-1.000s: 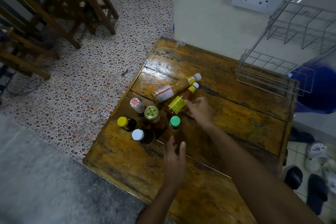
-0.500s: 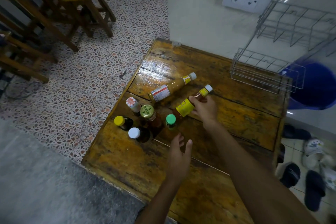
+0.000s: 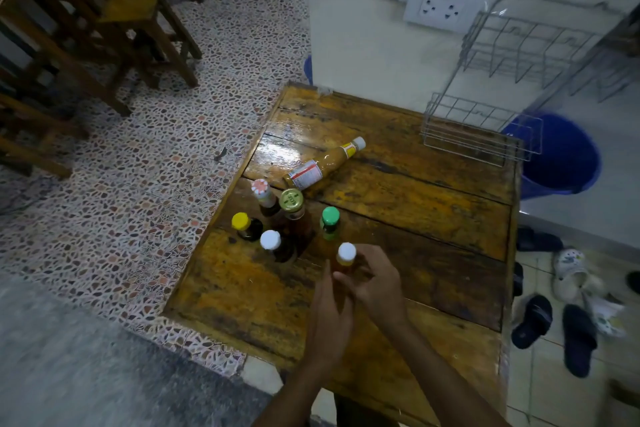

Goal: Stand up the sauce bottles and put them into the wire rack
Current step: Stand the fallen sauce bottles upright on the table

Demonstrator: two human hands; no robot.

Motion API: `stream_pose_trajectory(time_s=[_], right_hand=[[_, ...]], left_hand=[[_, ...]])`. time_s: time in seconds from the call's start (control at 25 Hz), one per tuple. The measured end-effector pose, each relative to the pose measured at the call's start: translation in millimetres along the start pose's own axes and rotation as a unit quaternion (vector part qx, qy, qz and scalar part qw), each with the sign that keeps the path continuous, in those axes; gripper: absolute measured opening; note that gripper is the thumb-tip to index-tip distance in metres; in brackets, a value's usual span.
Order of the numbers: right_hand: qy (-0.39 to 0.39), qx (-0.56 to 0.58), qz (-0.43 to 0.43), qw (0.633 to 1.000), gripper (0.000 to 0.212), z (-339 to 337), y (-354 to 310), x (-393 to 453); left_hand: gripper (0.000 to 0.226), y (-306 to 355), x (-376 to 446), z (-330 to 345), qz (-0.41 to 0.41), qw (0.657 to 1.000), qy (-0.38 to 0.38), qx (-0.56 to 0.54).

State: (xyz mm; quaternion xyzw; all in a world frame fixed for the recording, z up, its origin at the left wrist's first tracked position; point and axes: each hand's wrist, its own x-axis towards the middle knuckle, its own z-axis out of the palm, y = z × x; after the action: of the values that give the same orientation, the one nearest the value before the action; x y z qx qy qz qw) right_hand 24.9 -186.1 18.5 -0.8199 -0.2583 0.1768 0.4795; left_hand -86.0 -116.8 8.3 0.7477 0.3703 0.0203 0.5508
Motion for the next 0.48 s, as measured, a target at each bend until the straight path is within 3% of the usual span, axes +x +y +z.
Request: stream_pose_trajectory(time_s=[0.16,0.32,0.48], right_hand=[[-0.015,0.007,-0.009,1.0,0.048,44,-17,1],[-0.01,-0.034,-0.008,0.999,0.044,59,-29,9],[-0.006,-0.041,-0.004,0.999,0.043,60,-32,13]], left_hand=[[0.059,-15,1,-33,0.012,0.998,0.066,-0.012],[0.055,-20,9,-43,0.012,0.996,0.082,-0.017],[0.069,-20,12,-42,0.02,0.996,0.085,-0.004]])
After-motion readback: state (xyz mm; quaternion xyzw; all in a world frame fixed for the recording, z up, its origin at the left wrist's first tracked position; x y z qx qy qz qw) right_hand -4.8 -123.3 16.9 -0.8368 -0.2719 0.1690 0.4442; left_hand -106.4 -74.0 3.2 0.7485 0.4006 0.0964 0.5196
